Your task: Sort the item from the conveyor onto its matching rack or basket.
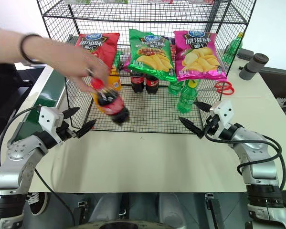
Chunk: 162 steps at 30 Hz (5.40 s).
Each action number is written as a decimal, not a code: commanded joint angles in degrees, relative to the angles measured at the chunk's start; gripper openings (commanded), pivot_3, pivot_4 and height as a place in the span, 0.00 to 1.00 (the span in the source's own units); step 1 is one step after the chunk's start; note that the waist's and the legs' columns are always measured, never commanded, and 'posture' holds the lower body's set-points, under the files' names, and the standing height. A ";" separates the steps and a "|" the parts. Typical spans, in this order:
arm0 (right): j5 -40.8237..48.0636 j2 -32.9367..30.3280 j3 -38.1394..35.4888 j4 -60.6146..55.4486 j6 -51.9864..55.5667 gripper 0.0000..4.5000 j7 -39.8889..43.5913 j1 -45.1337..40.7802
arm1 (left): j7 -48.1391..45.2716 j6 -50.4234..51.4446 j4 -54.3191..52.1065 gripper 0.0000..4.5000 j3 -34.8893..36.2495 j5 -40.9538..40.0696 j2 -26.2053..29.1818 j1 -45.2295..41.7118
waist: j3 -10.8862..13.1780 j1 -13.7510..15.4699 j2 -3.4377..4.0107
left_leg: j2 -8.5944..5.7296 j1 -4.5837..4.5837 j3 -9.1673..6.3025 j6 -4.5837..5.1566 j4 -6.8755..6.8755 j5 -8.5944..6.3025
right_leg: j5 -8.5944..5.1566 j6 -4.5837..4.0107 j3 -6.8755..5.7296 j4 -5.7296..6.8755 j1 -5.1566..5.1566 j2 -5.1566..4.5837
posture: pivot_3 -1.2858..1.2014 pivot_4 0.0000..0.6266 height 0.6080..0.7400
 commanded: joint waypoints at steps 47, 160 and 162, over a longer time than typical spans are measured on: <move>-0.86 9.59 10.24 -6.91 3.61 1.00 -4.04 -4.42 | 25.70 -8.65 10.37 1.00 17.97 0.13 -7.59 -4.62 | -0.07 -0.06 -0.10 | 0.00 0.00 -0.01 -0.01 0.01 0.00 | 0.01 0.01 -0.04 0.03 -0.01 -0.07 | 0.52 0.24 1.00; -3.66 17.08 20.96 -5.33 -1.57 1.00 1.19 -5.08 | 30.64 -24.85 22.59 0.65 19.55 2.16 -8.04 -4.08 | -0.12 -0.02 -0.20 | -0.02 -0.01 -0.04 -0.01 0.00 -0.01 | 0.01 0.01 -0.11 0.05 -0.03 -0.20 | 0.52 0.24 1.00; -3.56 16.90 20.82 -5.44 -1.45 1.00 1.21 -5.07 | 28.72 -24.73 20.39 0.65 20.22 0.64 -6.83 -3.89 | -0.11 -0.08 -0.26 | -0.01 -0.02 -0.04 -0.01 0.00 -0.01 | 0.01 0.00 -0.12 0.05 -0.04 -0.20 | 0.52 0.24 1.00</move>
